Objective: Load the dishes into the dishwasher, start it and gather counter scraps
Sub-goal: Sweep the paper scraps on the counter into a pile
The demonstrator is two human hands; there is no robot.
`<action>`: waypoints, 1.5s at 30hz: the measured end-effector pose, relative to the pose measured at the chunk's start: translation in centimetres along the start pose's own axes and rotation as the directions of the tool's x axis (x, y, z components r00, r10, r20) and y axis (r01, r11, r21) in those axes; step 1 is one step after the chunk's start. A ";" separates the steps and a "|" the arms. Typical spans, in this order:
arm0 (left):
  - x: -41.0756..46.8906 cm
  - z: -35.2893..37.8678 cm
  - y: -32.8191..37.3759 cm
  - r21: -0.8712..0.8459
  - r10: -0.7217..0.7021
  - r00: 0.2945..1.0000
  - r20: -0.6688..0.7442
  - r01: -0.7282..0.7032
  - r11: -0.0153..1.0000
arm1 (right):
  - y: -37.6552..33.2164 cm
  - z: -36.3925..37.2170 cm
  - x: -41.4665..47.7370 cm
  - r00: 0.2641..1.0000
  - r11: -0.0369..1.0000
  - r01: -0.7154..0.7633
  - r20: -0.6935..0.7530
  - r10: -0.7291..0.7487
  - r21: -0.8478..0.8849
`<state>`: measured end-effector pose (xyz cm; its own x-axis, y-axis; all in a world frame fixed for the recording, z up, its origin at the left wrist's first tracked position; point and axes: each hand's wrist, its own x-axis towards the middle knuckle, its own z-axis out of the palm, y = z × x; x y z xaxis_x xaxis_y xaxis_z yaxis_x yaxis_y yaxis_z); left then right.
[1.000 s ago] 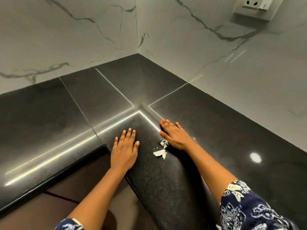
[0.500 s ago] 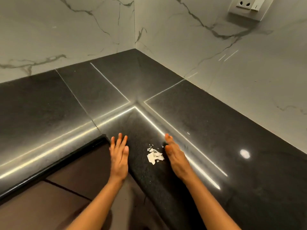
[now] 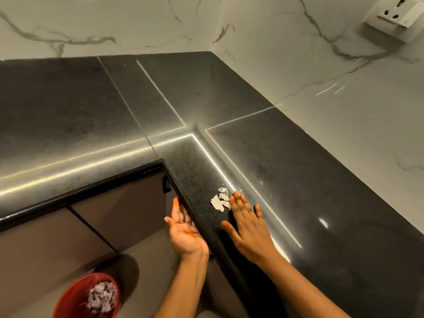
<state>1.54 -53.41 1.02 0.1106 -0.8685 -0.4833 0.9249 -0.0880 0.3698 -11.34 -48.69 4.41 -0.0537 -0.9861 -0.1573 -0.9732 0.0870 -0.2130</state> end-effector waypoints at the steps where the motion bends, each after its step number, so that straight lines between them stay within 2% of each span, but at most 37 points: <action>1: 0.2 -0.1 -0.1 -0.013 0.003 1.000 0.000 -0.003 1.000 | -0.3 0.0 0.2 1.000 1.000 0.031 0.005 -0.030 -0.005; 8: 0.9 -0.3 -0.1 -0.055 0.026 0.999 0.038 -0.024 0.998 | -1.5 0.2 0.4 0.980 0.981 0.193 0.047 -0.191 -0.022; 16: 0.6 -0.7 -0.4 0.056 0.021 0.998 0.059 -0.024 0.998 | -2.9 0.3 0.5 0.948 0.951 0.307 0.086 -0.308 0.022; 19: 0.7 -1.0 -0.2 0.056 0.005 0.998 0.056 -0.008 0.998 | -3.7 0.0 0.6 0.911 0.920 0.379 0.134 -0.390 0.103; 21: 1.0 -1.0 -0.2 0.039 -0.006 0.999 0.043 0.004 0.999 | -3.8 -0.3 0.6 0.883 0.884 0.405 0.151 -0.445 0.235; 23: 1.2 -0.9 -0.4 -0.015 -0.004 1.000 0.009 0.004 1.000 | -3.2 -0.4 0.6 0.915 0.859 0.327 0.094 -0.392 0.393; 25: 1.4 -1.1 -0.7 -0.052 0.006 1.000 -0.002 -0.006 0.999 | -1.5 -0.6 0.9 0.974 0.885 0.204 0.004 -0.227 0.418; 28: 1.3 -1.1 -0.9 -0.017 0.013 1.000 -0.014 -0.013 1.000 | 2.0 -1.4 1.6 0.998 0.989 0.006 -0.056 0.002 0.150; 31: 1.5 -1.5 -1.0 -0.017 0.014 0.999 -0.035 -0.015 1.000 | 4.2 -1.9 3.0 0.997 0.997 -0.076 -0.024 0.075 -0.035; 38: 1.2 -0.6 -0.5 -0.041 0.019 1.000 -0.013 -0.020 0.999 | 2.1 -1.7 6.3 0.983 0.981 0.183 0.033 -0.182 -0.061; 45: 1.3 -0.2 -0.3 -0.035 0.044 0.999 -0.012 -0.044 0.998 | -1.5 -1.0 6.6 0.893 0.893 0.448 0.082 -0.443 -0.049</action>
<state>1.45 -54.41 0.10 0.1551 -0.8656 -0.4762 0.9314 -0.0326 0.3626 -10.49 -55.50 4.67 0.4018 -0.9071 -0.1252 -0.9038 -0.3708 -0.2138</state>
